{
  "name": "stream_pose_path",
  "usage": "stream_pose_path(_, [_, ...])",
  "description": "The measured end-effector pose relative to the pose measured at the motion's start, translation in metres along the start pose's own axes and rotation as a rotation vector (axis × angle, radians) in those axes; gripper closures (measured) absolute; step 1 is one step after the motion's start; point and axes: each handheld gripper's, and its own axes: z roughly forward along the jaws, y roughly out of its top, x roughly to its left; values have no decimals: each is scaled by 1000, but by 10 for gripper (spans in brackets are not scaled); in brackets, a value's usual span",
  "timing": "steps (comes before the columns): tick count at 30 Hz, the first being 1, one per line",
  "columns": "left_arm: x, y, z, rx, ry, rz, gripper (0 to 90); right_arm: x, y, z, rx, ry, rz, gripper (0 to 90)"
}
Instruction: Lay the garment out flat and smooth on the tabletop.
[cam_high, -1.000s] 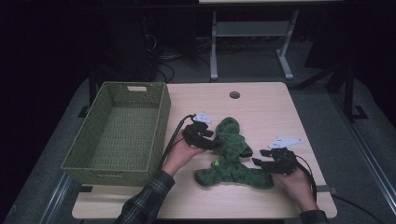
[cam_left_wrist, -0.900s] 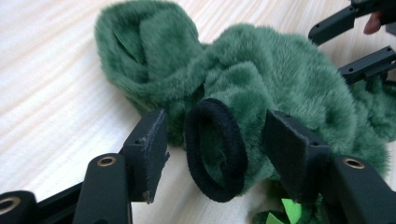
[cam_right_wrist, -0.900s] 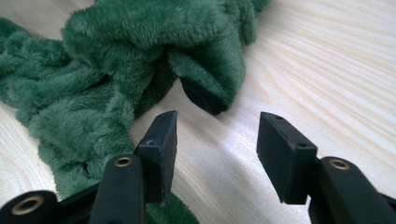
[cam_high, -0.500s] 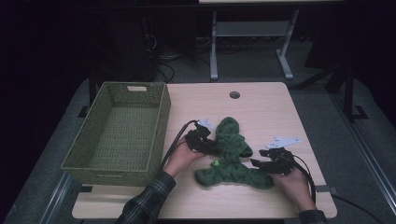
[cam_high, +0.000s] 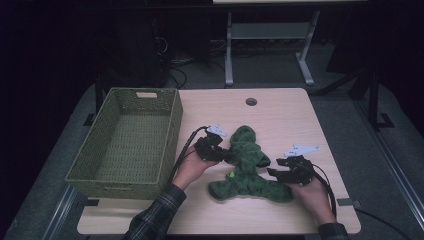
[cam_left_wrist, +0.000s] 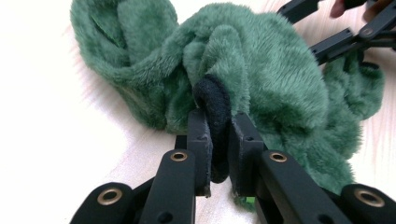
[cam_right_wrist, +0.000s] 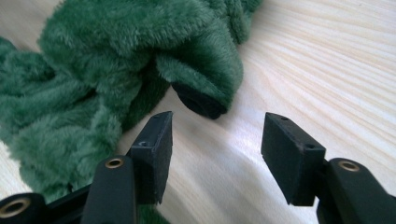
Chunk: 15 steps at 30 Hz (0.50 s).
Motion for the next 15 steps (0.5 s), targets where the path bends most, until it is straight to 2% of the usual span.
stream_pose_path(4, [-1,1,-2,-6,2,2,803,-1,2,2,-2,19,6,501])
stream_pose_path(5, [-1,1,-2,-5,1,2,803,-2,3,5,-3,33,9,557])
stream_pose_path(12, [-2,1,-2,-6,-2,4,803,-5,3,14,29,41,4,596])
stream_pose_path(14, [-2,2,-2,-9,-3,4,803,-6,4,17,41,38,5,631])
stream_pose_path(15, [-3,2,-2,-13,-6,2,804,-7,4,19,42,32,6,702])
